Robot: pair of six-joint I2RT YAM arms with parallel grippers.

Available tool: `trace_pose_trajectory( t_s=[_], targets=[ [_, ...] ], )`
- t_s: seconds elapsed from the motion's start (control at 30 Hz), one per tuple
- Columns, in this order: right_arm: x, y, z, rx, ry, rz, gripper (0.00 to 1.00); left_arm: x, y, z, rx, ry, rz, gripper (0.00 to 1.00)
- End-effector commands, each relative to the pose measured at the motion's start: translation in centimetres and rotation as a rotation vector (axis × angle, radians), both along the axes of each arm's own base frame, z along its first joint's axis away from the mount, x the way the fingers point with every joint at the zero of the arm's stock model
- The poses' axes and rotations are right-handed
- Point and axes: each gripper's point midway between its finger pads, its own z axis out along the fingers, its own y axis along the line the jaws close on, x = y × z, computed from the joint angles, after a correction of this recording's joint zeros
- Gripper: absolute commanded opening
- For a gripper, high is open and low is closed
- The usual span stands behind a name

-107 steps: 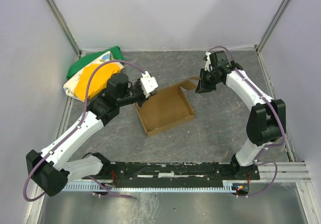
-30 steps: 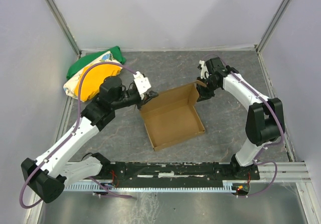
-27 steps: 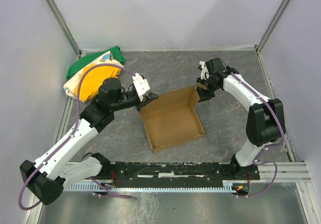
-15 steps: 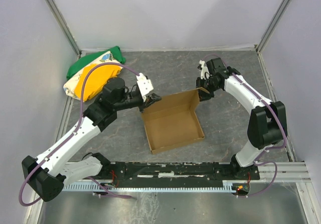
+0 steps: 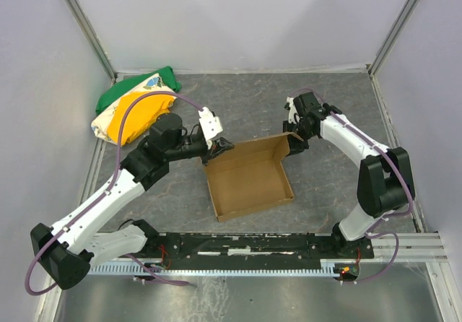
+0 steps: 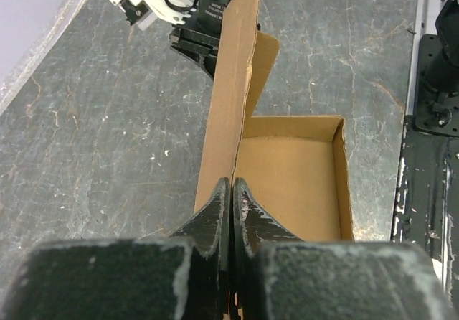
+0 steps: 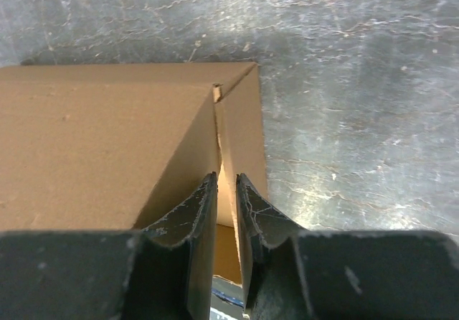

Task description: Fold the paper box

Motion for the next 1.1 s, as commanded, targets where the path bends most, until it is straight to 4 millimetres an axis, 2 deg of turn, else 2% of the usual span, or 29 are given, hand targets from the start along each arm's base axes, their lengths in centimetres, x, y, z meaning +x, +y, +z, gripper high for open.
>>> trace_pose_trajectory(
  t_s=[0.0,0.27,0.37,0.47,0.5,0.57,0.67,0.73,0.93,1.07],
  targets=[
    [1.3,-1.5,1.4,-0.079,-0.100,-0.058,0.24,-2.4,0.6,-3.0,0.057,0.166,-0.018,0.03],
    [2.0,-3.0,1.8,-0.159,-0.147,-0.089,0.24,-3.4,0.9,-3.1,0.055,0.178,-0.038,0.03],
    [2.7,-4.2,3.3,-0.196,-0.232,-0.145,0.22,-3.5,1.0,-3.6,0.066,0.189,-0.037,0.03],
    [3.7,-6.0,7.5,-0.209,-0.440,-0.242,0.20,-3.4,1.0,-3.8,0.071,0.189,-0.031,0.03],
    [3.8,-6.4,10.1,-0.181,-0.545,-0.272,0.20,-3.4,1.0,-3.9,0.073,0.190,-0.029,0.03],
    [3.4,-6.9,13.3,-0.133,-0.699,-0.300,0.21,-3.2,1.0,-3.9,0.075,0.190,-0.025,0.03],
    [1.7,-6.4,17.0,-0.028,-0.883,-0.268,0.23,-3.1,1.0,-4.0,0.077,0.187,-0.016,0.03],
    [0.1,-5.0,18.7,0.054,-0.985,-0.186,0.24,-3.0,1.0,-3.9,0.073,0.183,-0.011,0.03],
    [-5.5,-0.9,17.0,0.128,-0.978,0.046,0.39,-2.7,1.1,-3.4,0.056,0.168,0.009,0.03],
    [-8.6,2.6,15.1,0.168,-0.973,0.209,0.40,-2.5,1.1,-3.4,0.057,0.165,0.021,0.03]
  ],
)
